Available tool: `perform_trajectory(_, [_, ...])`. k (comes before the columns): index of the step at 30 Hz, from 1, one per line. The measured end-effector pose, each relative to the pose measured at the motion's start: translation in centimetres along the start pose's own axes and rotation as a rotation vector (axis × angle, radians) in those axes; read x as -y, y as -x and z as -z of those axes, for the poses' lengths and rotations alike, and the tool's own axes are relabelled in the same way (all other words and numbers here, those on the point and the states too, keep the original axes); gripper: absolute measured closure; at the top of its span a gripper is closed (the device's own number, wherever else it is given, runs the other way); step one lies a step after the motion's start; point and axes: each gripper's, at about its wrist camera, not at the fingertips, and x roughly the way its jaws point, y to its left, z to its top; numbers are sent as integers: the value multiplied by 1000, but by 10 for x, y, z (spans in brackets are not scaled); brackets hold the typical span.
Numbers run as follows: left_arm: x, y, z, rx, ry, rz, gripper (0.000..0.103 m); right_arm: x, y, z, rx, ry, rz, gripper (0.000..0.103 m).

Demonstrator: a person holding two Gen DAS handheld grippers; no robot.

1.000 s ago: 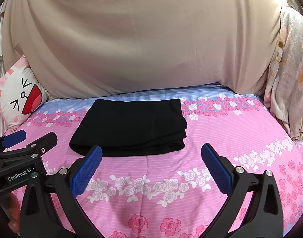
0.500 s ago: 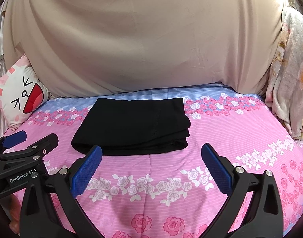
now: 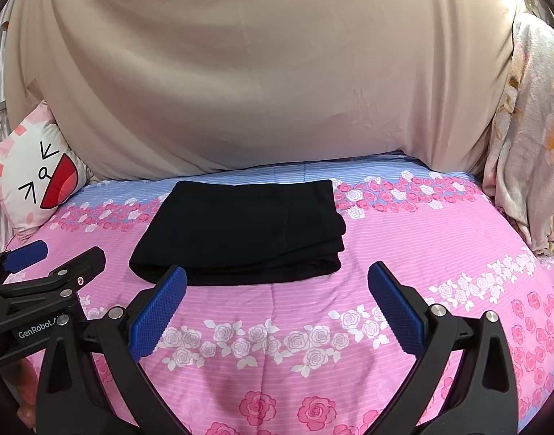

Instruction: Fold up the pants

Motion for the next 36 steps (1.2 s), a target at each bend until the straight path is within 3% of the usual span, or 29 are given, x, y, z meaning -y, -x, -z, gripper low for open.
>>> perform_trajectory(36, [-2,-3,0,-3,-4,-6,11,2,-2,0,-2,12,-2,5])
